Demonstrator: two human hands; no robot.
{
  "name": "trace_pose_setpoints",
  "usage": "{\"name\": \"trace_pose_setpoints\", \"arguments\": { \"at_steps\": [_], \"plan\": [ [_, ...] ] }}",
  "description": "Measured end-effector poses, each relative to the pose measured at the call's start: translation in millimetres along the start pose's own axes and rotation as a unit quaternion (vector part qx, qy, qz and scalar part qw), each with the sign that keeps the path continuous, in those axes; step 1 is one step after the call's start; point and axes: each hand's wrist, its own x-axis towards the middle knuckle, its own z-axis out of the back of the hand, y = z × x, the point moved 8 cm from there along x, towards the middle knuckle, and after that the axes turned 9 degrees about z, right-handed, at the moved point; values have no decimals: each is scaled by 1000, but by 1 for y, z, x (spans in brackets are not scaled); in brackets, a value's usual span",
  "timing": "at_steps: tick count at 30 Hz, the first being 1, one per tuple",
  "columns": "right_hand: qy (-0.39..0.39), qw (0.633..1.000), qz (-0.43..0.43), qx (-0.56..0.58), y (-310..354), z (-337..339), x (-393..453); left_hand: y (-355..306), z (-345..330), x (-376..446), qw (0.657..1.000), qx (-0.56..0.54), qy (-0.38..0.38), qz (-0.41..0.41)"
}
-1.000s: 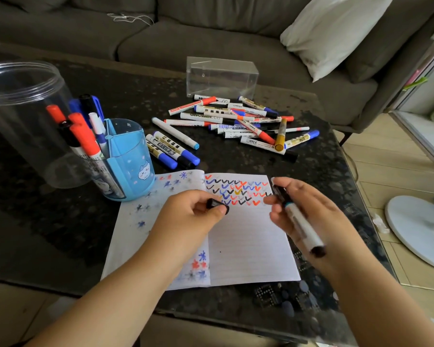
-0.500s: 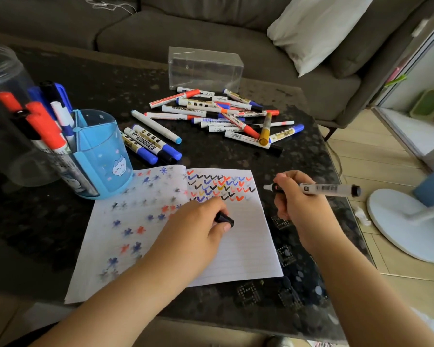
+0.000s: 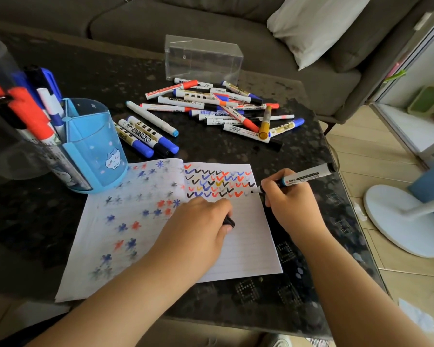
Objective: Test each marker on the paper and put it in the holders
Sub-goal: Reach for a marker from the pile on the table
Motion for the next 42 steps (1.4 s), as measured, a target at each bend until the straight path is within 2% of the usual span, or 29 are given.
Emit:
{"name": "trace_pose_setpoints", "arguments": {
  "at_steps": [6,11,19,22,24,26,29,31,32,35,40,42],
  "plan": [
    [11,999,23,-26,2,-2,0,0,1,0,1000,-1,1,4],
    [24,999,8,-25,1,-2,0,0,0,-1,1000,-3,1,-1],
    [1,1000,0,-18,2,0,-2,1,-2,0,1000,5,-5,-4],
    [-4,1000,-19,8,1,2,-4,5,-1,1,999,-50,10,18],
    [-8,996,-25,81,8,3,-7,13,8,4,982,-171,-6,77],
    [8,985,-14,170,23,4,-11,28,15,9,943,-290,-23,161],
    [48,960,4,274,45,3,-21,39,9,13,845,-475,1,248],
    [50,947,-7,318,49,4,-27,37,4,13,778,-570,20,265],
    [48,944,-9,326,51,4,-29,34,4,12,759,-595,26,264],
    [45,947,8,318,55,6,-32,26,3,12,749,-613,43,245],
    [48,953,15,299,55,6,-33,20,2,11,771,-593,68,224],
    [60,955,20,290,56,4,-34,15,4,9,796,-564,82,204]
  ]
}}
